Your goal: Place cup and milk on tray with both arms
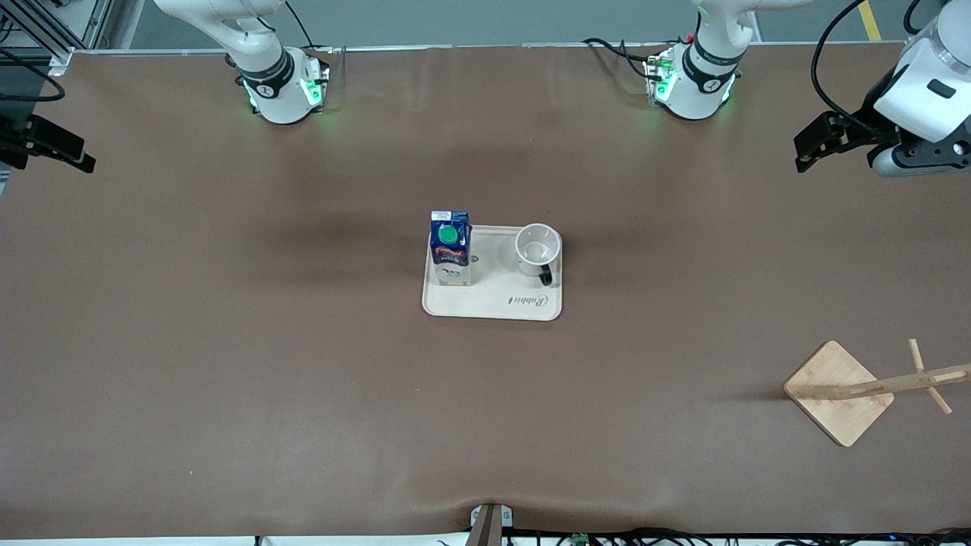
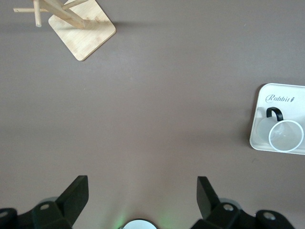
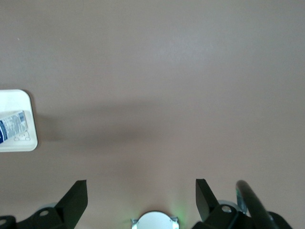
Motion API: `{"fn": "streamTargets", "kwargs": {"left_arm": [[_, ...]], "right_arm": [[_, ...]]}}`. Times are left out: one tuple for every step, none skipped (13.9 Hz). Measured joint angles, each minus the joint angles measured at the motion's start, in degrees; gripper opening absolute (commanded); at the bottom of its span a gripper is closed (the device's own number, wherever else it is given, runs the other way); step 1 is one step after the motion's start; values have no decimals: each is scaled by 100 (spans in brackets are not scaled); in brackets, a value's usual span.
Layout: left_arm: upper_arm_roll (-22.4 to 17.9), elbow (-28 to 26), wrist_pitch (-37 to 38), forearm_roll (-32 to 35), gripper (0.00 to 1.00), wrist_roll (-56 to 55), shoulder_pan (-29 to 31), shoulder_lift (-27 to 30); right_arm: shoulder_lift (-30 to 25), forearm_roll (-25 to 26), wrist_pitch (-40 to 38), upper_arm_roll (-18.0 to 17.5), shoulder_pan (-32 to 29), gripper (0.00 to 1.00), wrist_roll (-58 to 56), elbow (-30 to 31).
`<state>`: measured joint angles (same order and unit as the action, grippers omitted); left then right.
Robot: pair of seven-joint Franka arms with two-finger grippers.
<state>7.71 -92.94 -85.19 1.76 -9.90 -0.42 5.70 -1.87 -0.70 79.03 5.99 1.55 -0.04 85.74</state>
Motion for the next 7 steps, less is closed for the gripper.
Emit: {"fn": "streamTargets", "kwargs": {"left_arm": [[0, 1, 0, 0, 100, 0, 0, 0], [-1, 8, 0, 0, 100, 0, 0, 0], [-1, 26, 0, 0, 100, 0, 3, 0], [-2, 45, 0, 0, 100, 0, 9, 0], [-2, 55, 0, 0, 100, 0, 14, 0], [-2, 57, 0, 0, 100, 0, 18, -1], [-2, 57, 0, 0, 100, 1, 20, -1]], "right_arm": [[0, 0, 60, 0, 1, 100, -14, 1], [0, 0, 137, 0, 4, 100, -21, 6], [0, 0, 206, 0, 7, 100, -28, 11], [0, 0, 241, -1, 9, 100, -60, 19], [0, 0, 252, -1, 10, 100, -142, 28], [0, 0, 255, -1, 10, 100, -250, 36], [0, 0, 257, -1, 10, 100, -332, 42]]}}
